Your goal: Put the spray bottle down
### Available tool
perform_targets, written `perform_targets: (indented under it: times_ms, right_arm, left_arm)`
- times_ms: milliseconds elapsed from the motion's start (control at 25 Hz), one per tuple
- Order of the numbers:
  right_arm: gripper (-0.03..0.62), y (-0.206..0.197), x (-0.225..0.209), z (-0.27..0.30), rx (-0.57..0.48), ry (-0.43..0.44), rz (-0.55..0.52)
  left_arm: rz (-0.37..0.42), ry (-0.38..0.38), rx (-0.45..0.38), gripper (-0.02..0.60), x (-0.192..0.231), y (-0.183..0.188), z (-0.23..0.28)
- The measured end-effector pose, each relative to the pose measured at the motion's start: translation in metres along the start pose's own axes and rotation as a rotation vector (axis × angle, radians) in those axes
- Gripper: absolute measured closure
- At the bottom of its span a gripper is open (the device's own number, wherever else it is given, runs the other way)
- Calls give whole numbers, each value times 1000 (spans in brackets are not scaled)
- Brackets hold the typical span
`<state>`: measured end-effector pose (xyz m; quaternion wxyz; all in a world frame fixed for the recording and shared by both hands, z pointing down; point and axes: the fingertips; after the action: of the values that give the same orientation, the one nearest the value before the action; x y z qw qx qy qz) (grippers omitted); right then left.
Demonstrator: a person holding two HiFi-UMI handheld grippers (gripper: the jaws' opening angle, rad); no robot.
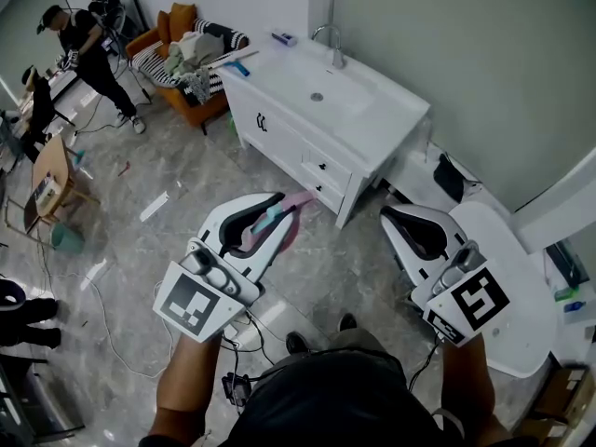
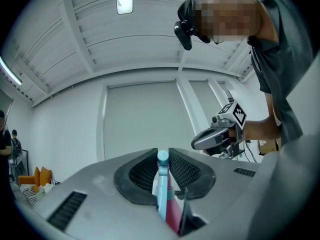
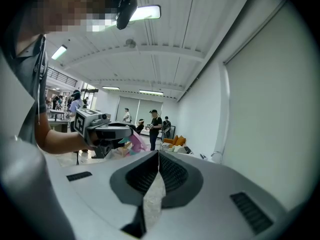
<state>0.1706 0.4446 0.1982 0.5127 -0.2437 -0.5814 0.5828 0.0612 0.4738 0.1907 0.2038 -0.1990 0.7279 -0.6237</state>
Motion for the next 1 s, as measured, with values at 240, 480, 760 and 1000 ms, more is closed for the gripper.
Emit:
perform_targets:
  times_ms: [240,480,760,1000]
  right_arm:
    - [585,-3,-7,2,-11,14,6]
    - [585,-15,-43,-1,-30,39,23]
    - [585,-33,-91,-3,-50,71,36]
    - [585,-47,-117,-1,-59,105,44]
  left_arm:
    - [8,3,2,514,2,-1,9]
    - [13,25,19,513,2,-2,43]
    - [24,59,39,514,1,-7,88]
    - [28,90,58,514,0,-13,112]
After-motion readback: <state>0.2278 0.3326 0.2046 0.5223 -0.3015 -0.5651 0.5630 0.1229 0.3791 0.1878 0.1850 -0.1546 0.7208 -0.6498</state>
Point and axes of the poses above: the fingertips, and each gripper's own axes: z forward along the fingers, x to its left, y out of its top, and after that the axes turned 7 degrees about -z, right-handed
